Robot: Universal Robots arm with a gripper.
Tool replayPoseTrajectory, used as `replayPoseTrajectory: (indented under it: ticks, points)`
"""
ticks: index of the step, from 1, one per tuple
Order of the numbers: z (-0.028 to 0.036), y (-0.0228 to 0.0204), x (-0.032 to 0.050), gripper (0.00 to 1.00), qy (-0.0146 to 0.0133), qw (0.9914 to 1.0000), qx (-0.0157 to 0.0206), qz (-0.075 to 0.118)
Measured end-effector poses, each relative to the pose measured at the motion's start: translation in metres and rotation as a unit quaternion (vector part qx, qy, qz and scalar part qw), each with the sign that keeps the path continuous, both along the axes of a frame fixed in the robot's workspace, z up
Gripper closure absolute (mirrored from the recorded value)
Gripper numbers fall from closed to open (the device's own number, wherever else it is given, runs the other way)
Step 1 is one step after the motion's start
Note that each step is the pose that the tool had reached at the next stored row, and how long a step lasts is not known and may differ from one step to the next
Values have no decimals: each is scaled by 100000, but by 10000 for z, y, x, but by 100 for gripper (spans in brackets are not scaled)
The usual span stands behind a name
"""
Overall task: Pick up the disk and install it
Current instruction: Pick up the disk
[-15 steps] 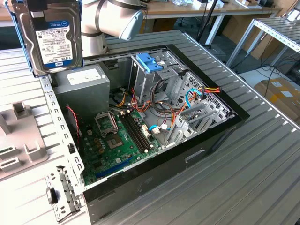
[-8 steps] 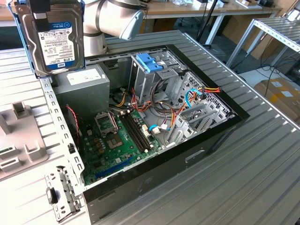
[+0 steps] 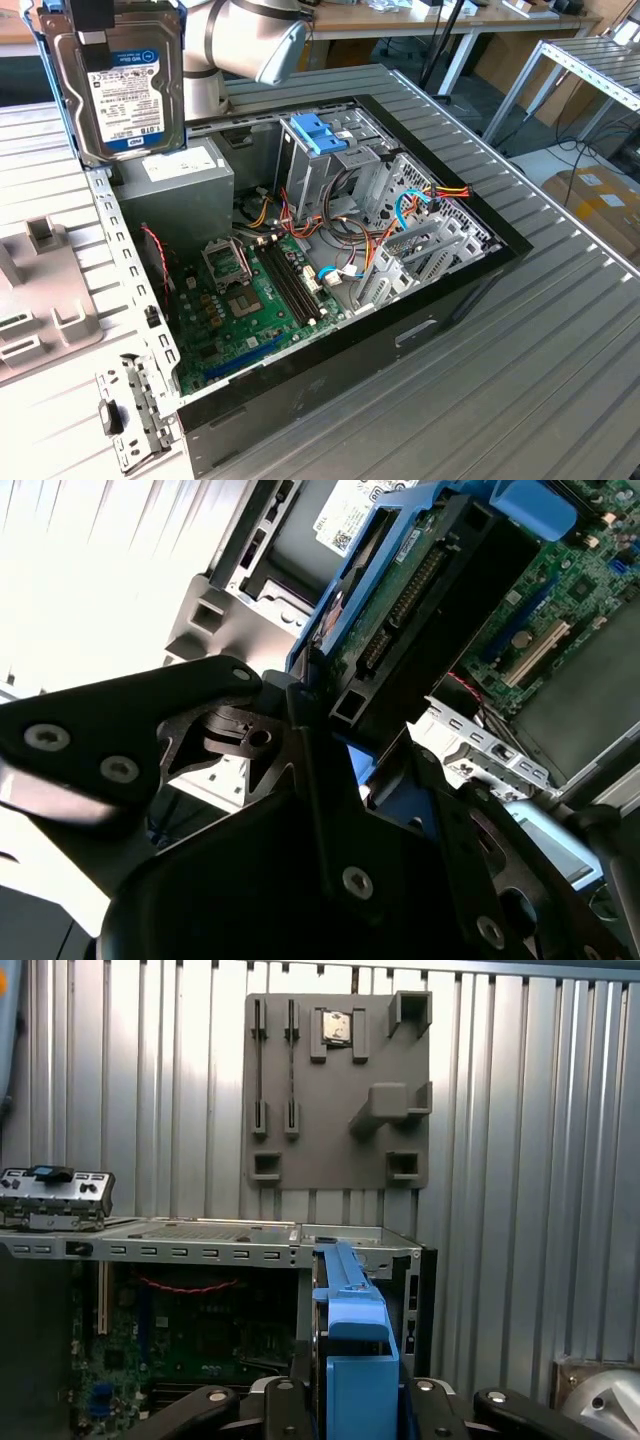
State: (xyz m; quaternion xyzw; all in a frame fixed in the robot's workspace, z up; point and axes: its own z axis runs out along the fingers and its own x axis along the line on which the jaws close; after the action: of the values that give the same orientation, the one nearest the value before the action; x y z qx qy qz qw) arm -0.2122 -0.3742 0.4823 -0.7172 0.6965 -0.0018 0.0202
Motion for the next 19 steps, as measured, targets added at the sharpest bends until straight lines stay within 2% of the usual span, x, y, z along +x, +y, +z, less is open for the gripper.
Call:
replayPoseTrajectory:
  ticks: [6, 9, 13, 19]
  points:
    - [-2, -62, 21, 63, 3, 100000, 0, -6]
    - [-5, -121, 48, 63, 0, 100000, 1, -5]
    - [-7, -173, 69, 63, 0, 100000, 3, -5]
    - [-9, -224, 95, 63, 0, 100000, 2, -6]
